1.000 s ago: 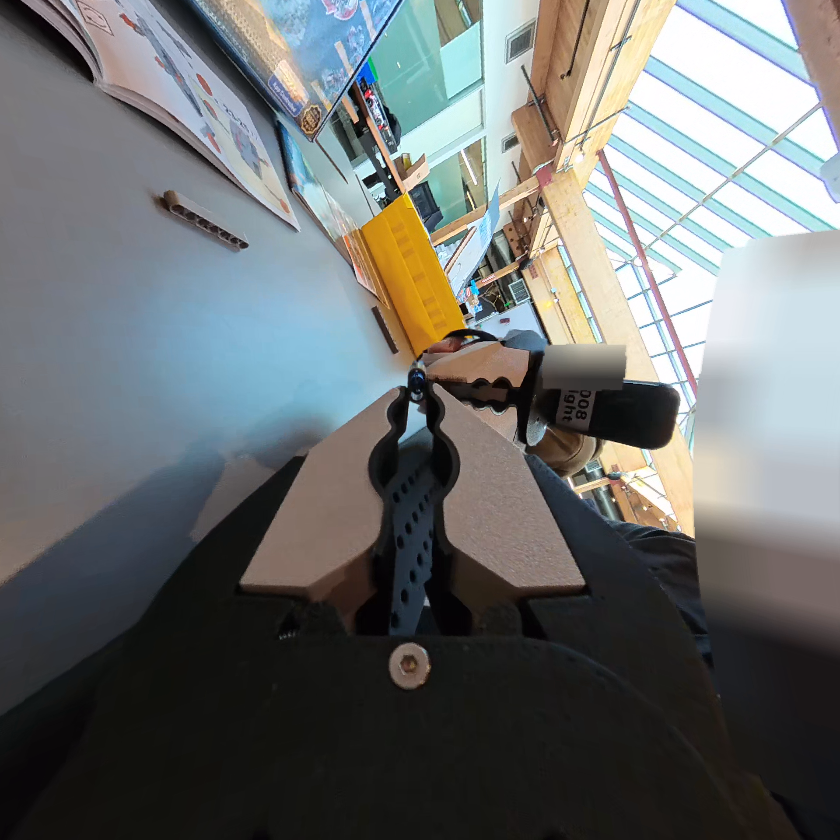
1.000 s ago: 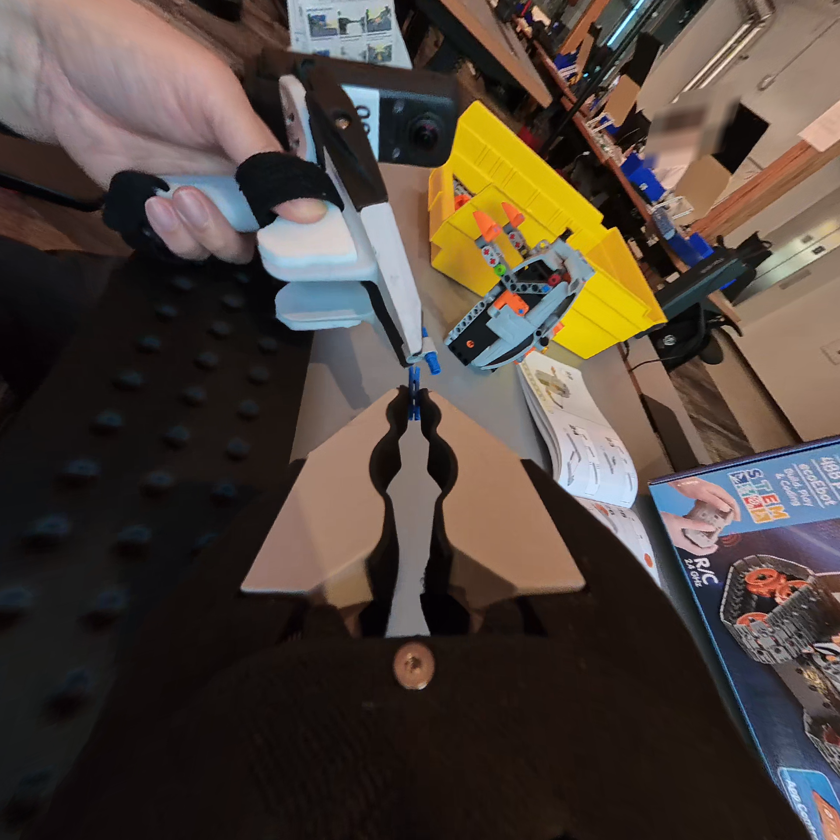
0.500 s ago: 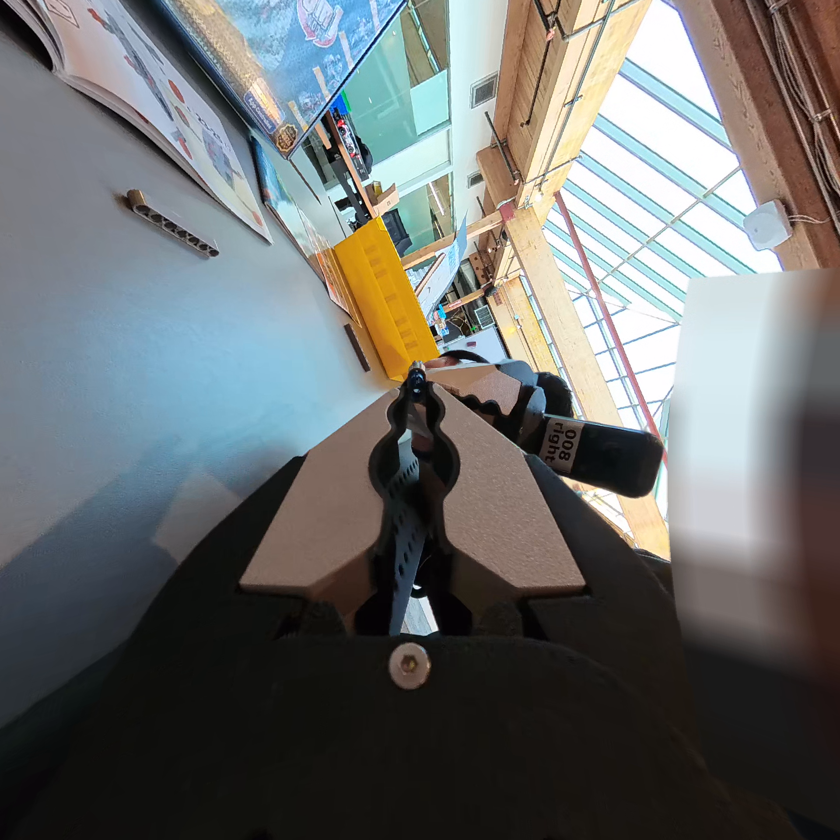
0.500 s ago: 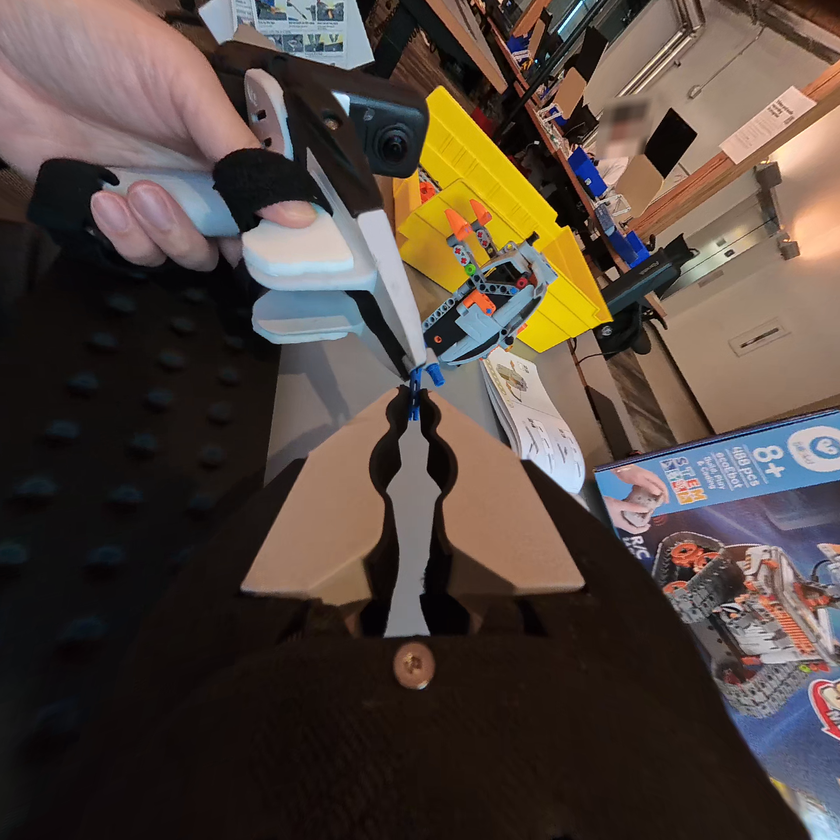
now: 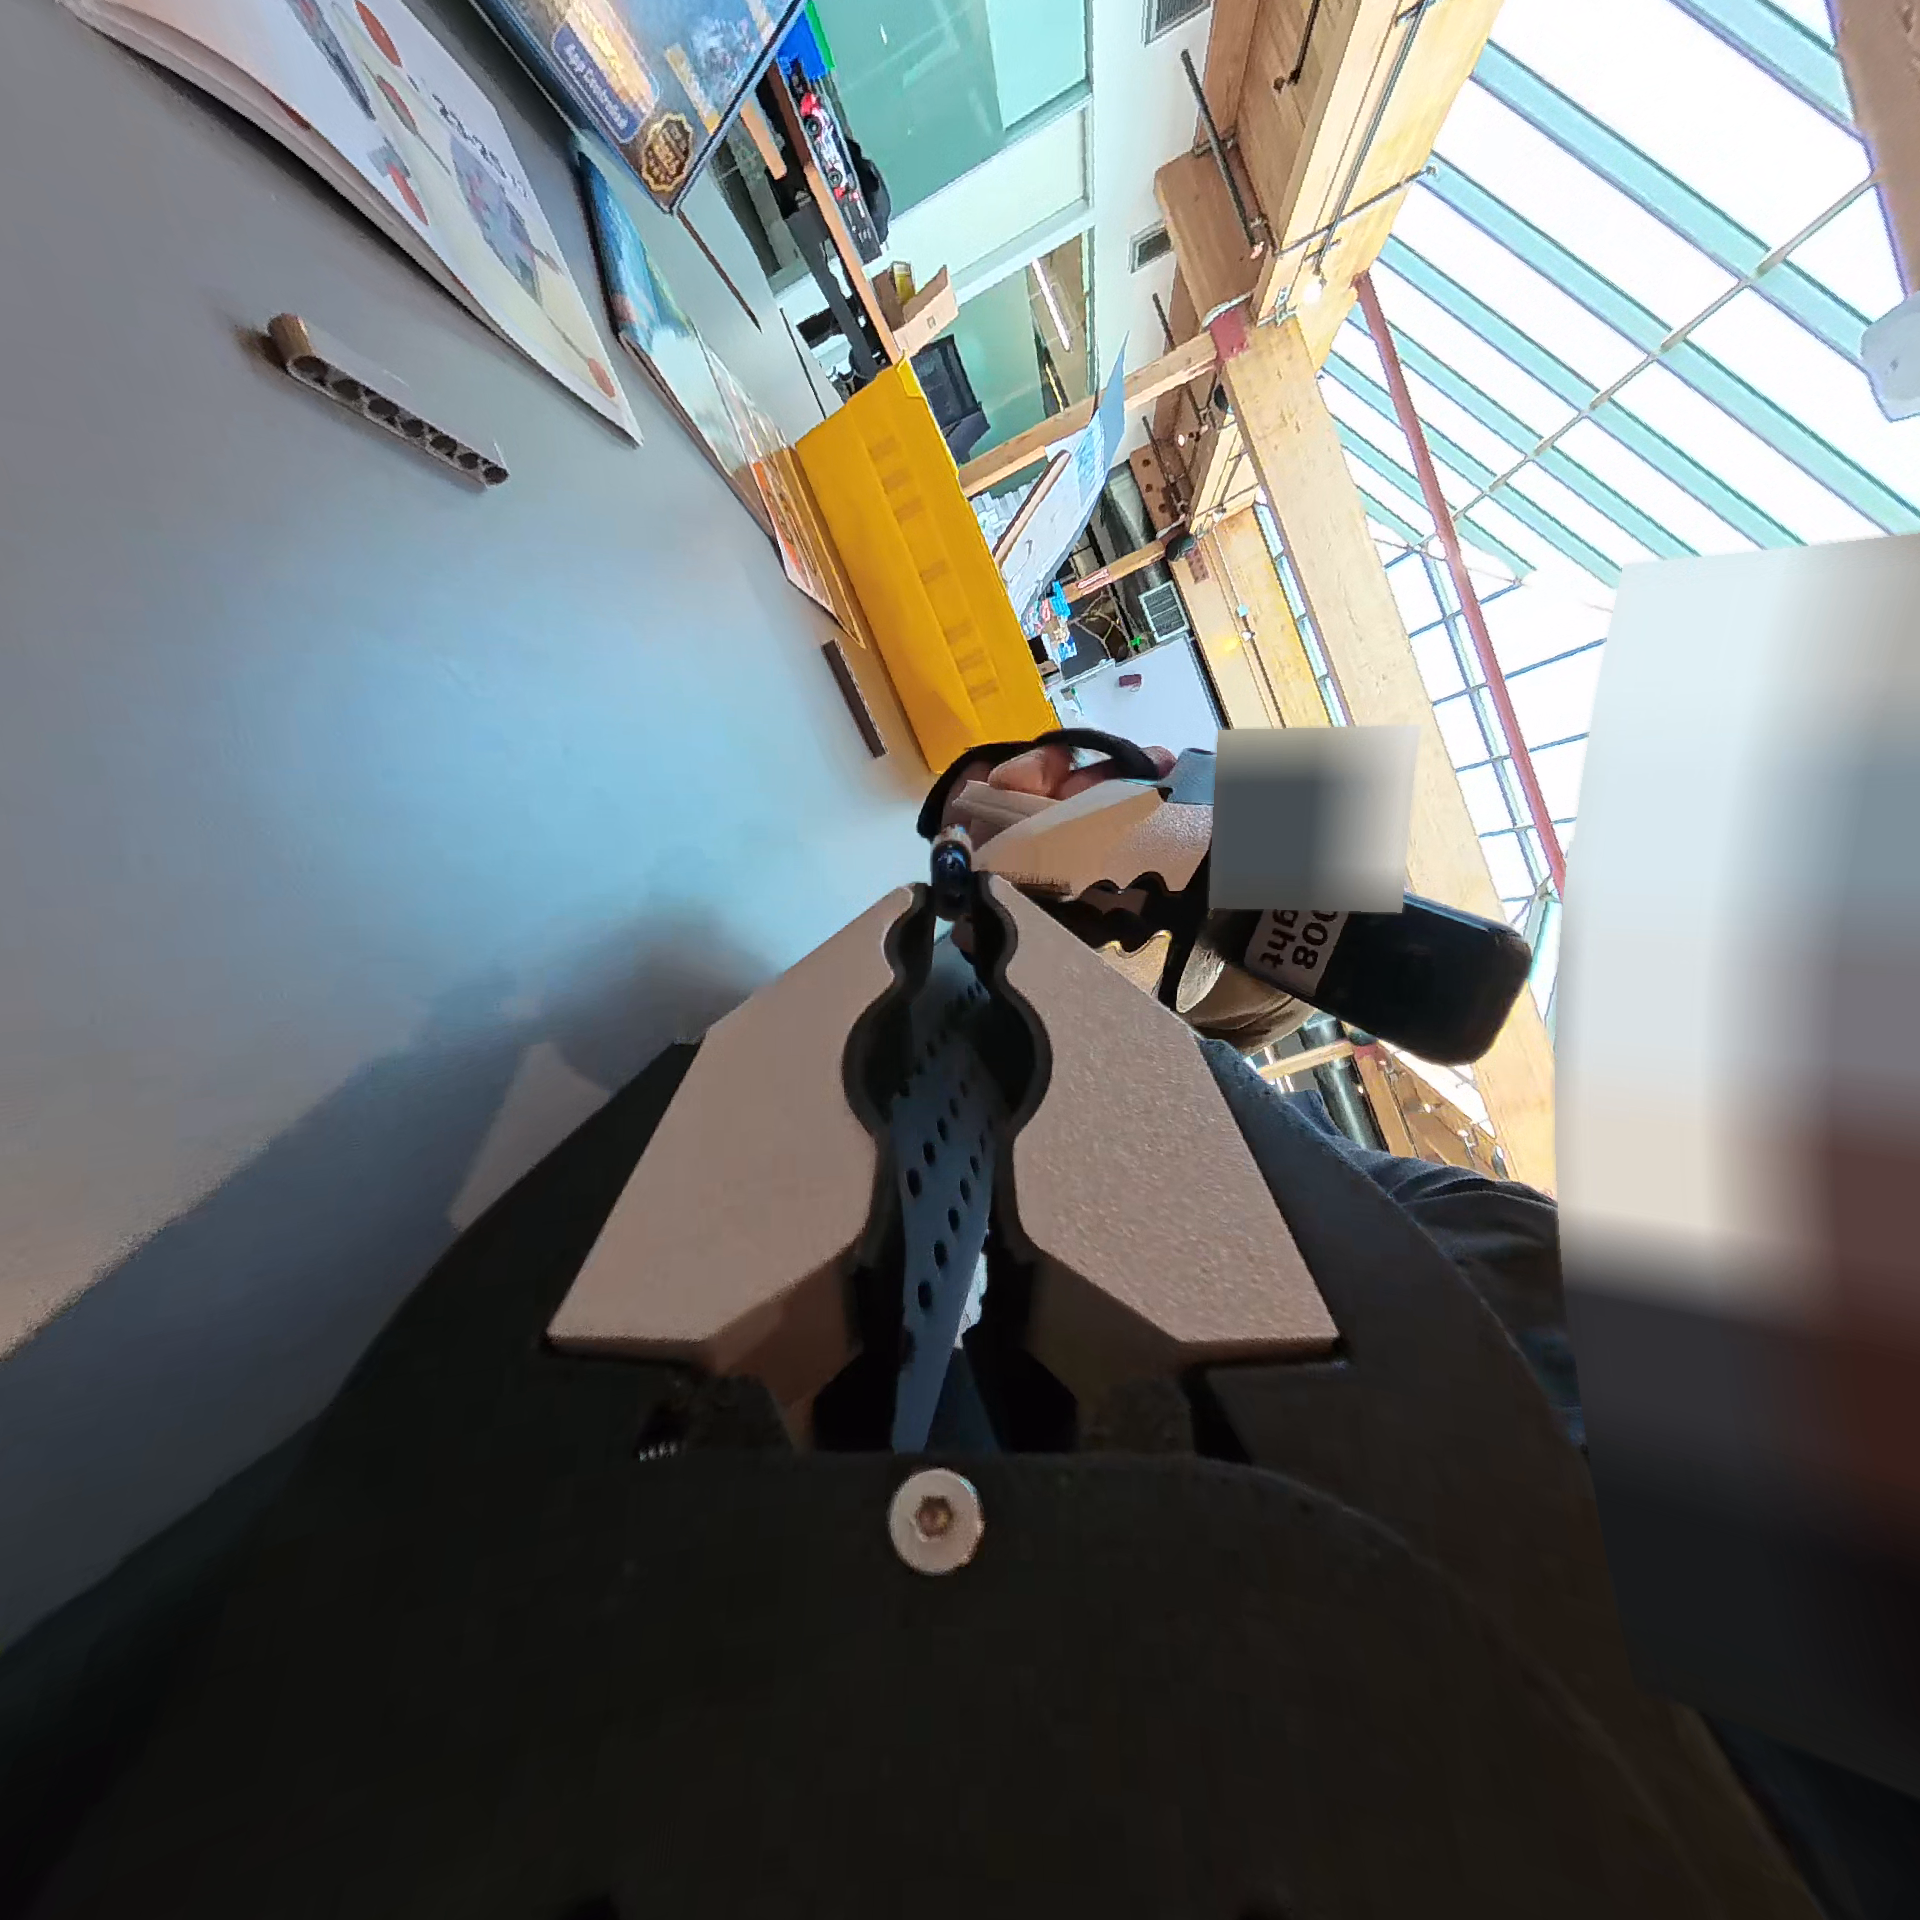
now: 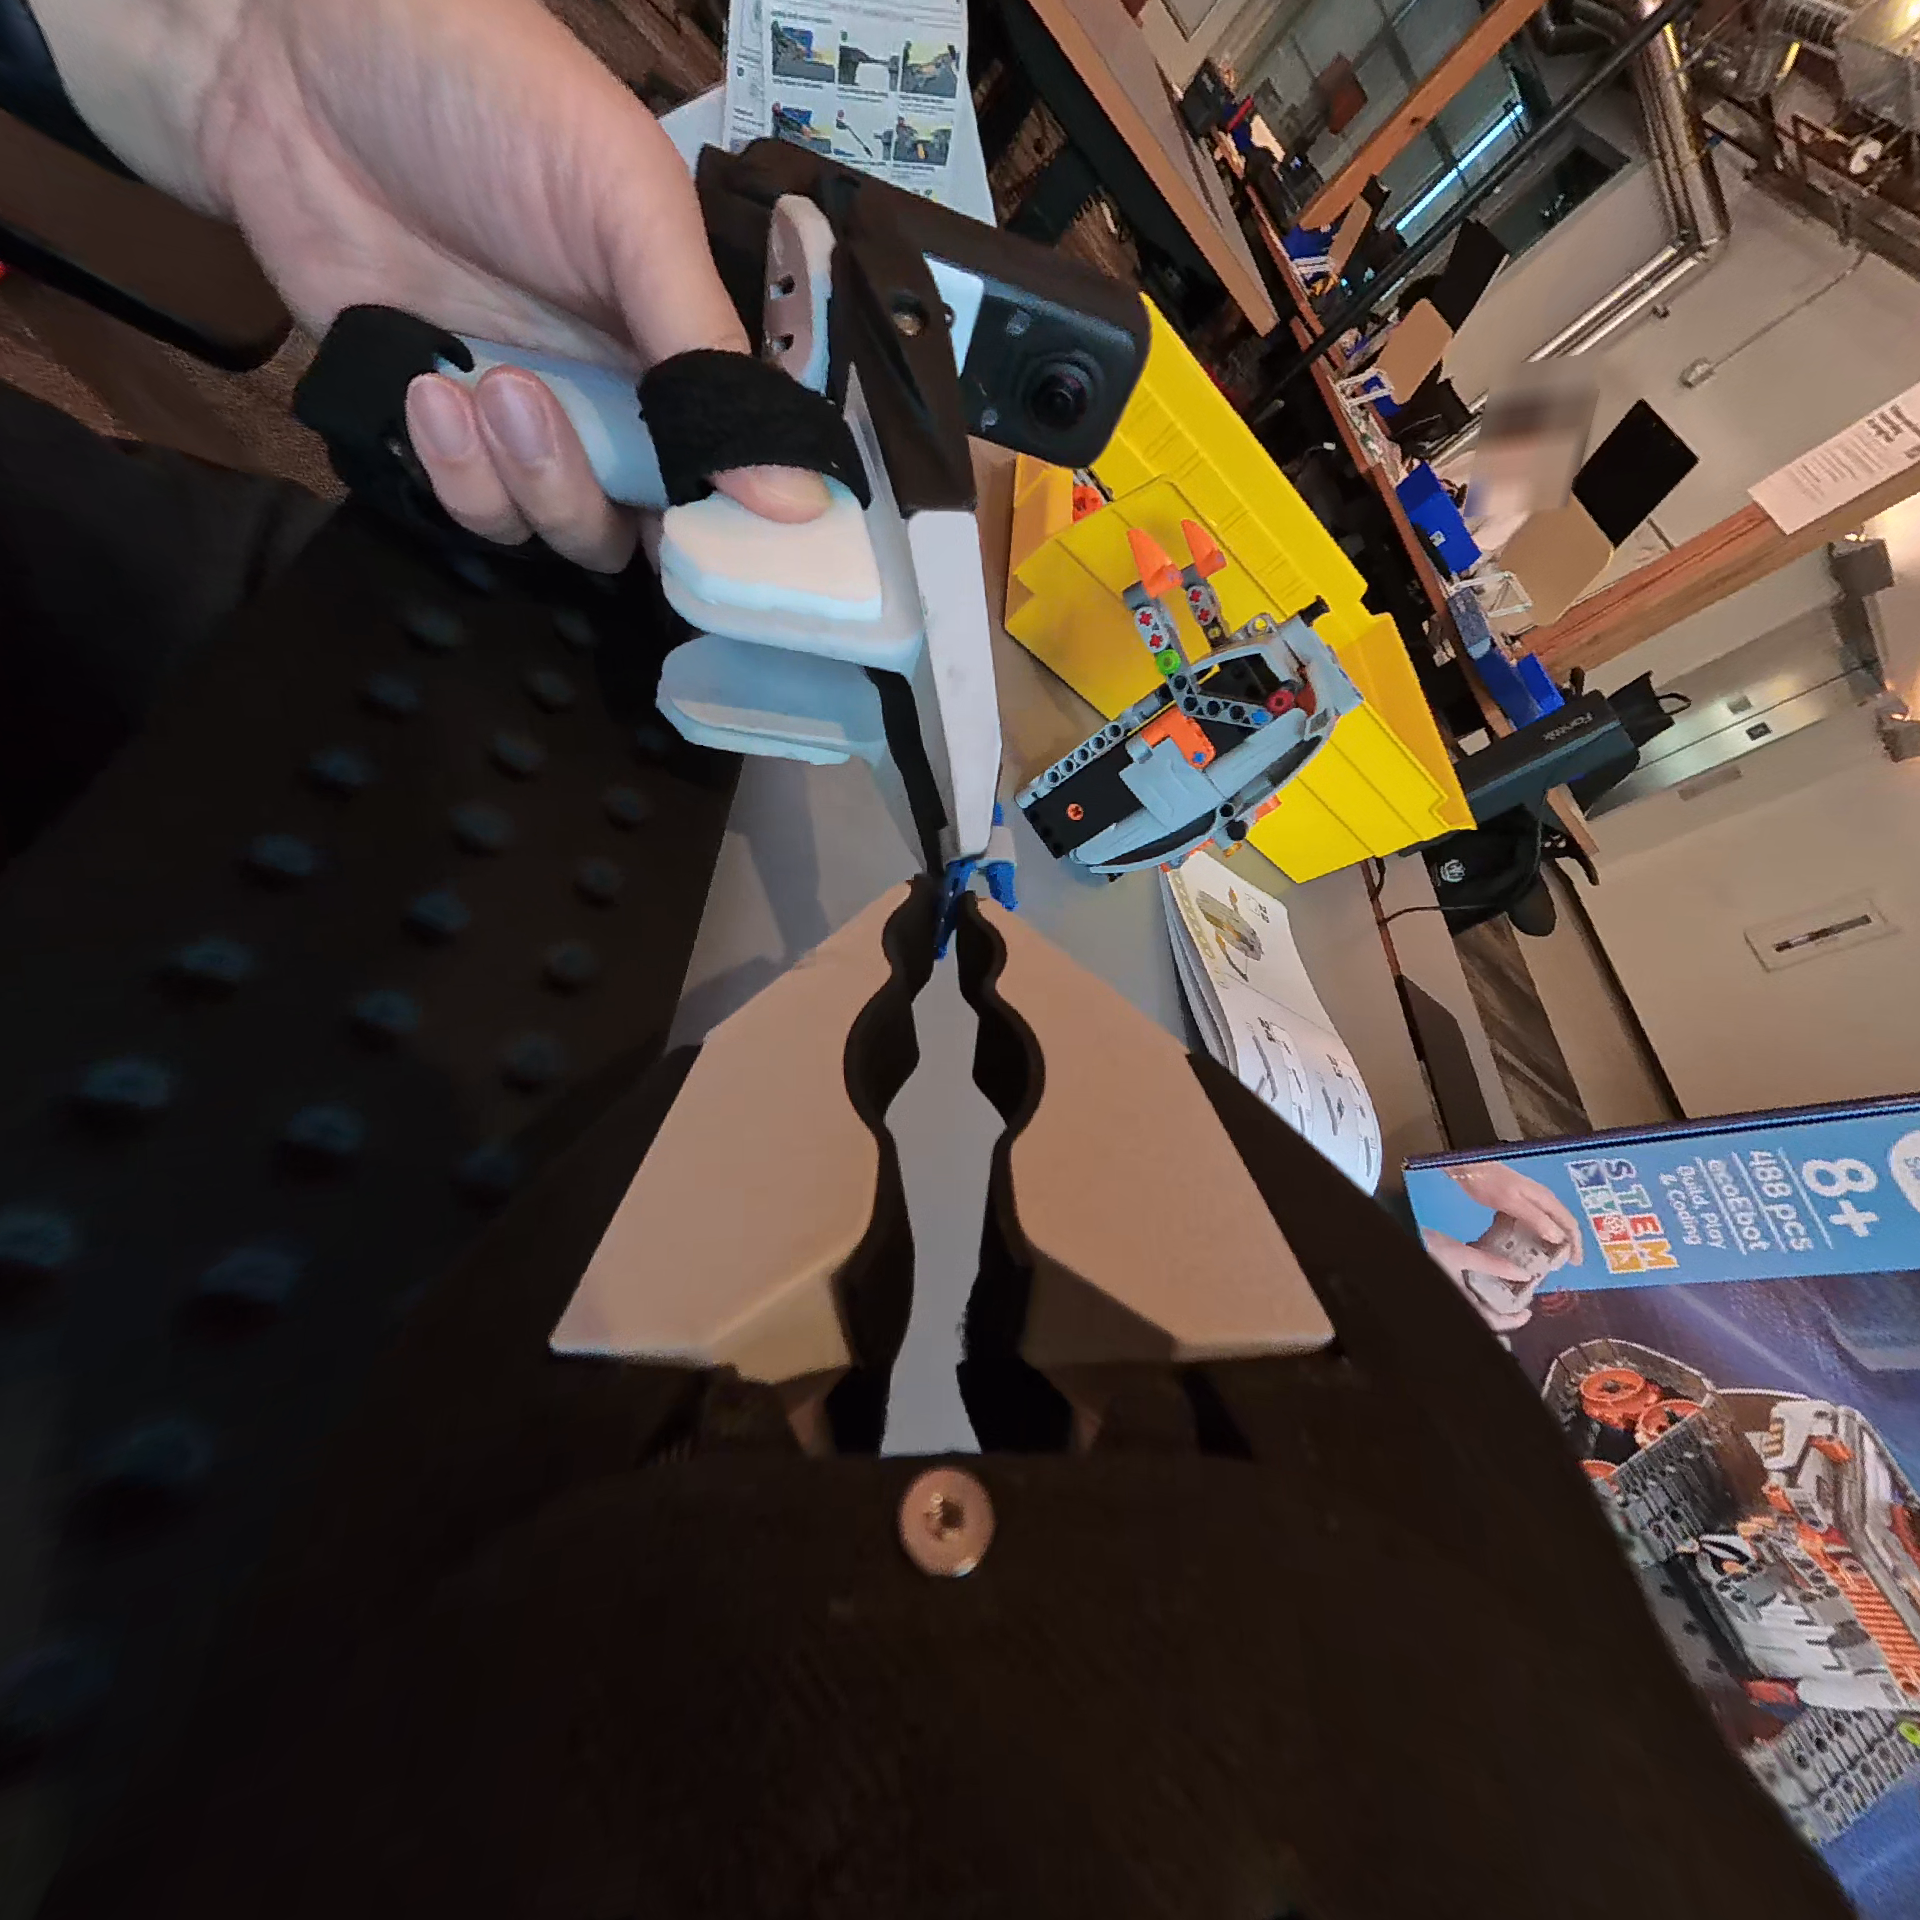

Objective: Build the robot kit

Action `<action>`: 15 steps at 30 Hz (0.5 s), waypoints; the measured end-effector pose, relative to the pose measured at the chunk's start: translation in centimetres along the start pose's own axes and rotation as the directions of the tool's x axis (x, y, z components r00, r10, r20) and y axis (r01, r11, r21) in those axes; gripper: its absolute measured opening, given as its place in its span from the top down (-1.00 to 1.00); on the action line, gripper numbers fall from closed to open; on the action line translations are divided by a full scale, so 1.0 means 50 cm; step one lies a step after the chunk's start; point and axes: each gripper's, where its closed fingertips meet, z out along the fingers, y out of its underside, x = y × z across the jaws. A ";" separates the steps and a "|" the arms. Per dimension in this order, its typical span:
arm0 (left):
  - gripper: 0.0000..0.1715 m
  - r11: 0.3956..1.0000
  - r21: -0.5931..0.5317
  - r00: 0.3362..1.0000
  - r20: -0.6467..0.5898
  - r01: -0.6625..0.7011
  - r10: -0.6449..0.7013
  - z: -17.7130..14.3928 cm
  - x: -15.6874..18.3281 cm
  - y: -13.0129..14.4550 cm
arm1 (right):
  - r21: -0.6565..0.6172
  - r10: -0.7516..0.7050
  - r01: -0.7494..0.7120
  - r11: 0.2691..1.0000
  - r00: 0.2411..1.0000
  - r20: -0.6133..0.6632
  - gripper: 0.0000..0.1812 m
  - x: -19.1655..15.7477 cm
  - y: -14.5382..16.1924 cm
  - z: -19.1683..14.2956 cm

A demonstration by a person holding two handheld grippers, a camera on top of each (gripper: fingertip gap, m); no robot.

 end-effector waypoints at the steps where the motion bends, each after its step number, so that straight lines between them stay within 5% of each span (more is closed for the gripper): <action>1: 0.95 1.000 -0.008 1.000 0.004 0.003 -0.003 0.000 -0.002 0.002 | 0.000 -0.020 0.020 1.000 1.000 0.003 0.98 -0.003 0.000 0.000; 12: 0.94 0.990 -0.138 0.997 -0.060 0.037 -0.045 0.011 0.011 0.038 | 0.149 -0.001 -0.021 0.989 0.989 0.145 1.00 -0.047 -0.039 -0.010; 15: 0.94 0.990 -0.140 0.998 -0.063 0.017 -0.026 0.026 0.017 0.037 | 0.010 -0.137 0.137 0.991 0.983 0.126 1.00 -0.067 -0.006 0.015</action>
